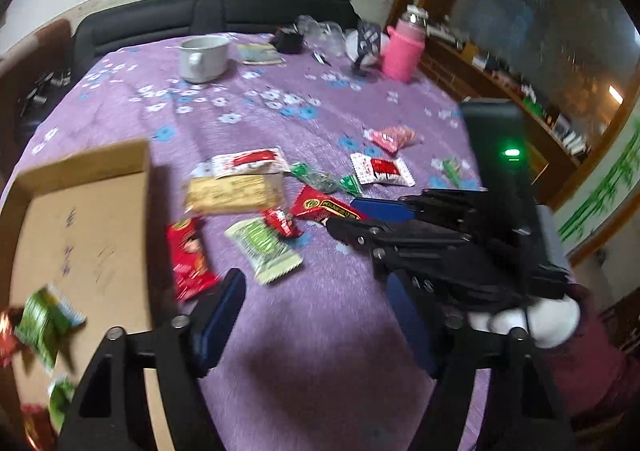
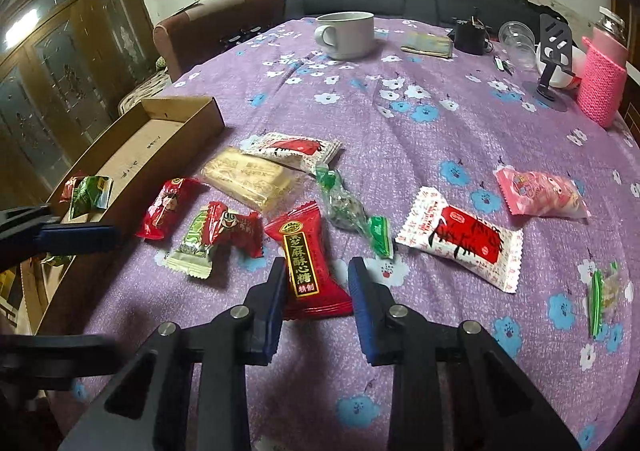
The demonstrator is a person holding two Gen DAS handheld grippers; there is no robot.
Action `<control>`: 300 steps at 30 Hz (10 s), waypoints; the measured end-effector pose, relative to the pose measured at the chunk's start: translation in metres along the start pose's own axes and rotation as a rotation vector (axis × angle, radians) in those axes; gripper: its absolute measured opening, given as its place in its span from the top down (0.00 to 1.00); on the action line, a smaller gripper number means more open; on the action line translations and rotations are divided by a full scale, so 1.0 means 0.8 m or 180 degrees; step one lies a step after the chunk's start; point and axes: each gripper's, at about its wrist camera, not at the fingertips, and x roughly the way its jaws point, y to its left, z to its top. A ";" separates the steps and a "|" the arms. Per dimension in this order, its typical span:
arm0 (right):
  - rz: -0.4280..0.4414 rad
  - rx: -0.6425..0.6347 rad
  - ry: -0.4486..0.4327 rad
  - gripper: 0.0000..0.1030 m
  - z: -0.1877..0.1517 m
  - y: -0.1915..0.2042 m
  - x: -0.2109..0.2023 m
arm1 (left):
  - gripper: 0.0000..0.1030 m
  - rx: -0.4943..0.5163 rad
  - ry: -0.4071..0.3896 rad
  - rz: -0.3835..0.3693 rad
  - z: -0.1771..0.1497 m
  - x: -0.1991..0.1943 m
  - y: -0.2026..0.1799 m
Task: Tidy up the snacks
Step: 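Grasp the red pastry pack with the right gripper while the left grasps a green-white wafer, then carry both snacks over the box and release them inside, then grasp a small red candy with the right gripper while the left grasps a red chip tube, then carry the red candy and chip tube over the box and open both grippers, then grasp a red-white packet with the right gripper while the left grasps the yellow cake bar, then carry the packet and cake bar over the box and release both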
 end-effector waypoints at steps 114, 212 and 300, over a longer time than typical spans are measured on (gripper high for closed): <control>0.0246 0.0749 -0.0099 0.84 0.010 -0.009 0.010 | 0.22 -0.0189 0.0271 0.0445 0.028 0.045 0.049; -0.0278 0.0206 0.0273 0.56 0.132 0.056 0.104 | 0.19 -0.1802 -0.0558 -0.0797 -0.028 -0.081 0.186; 0.0001 0.1135 -0.0393 0.77 -0.013 -0.051 -0.029 | 0.65 0.0024 0.0272 0.0470 0.070 0.107 0.020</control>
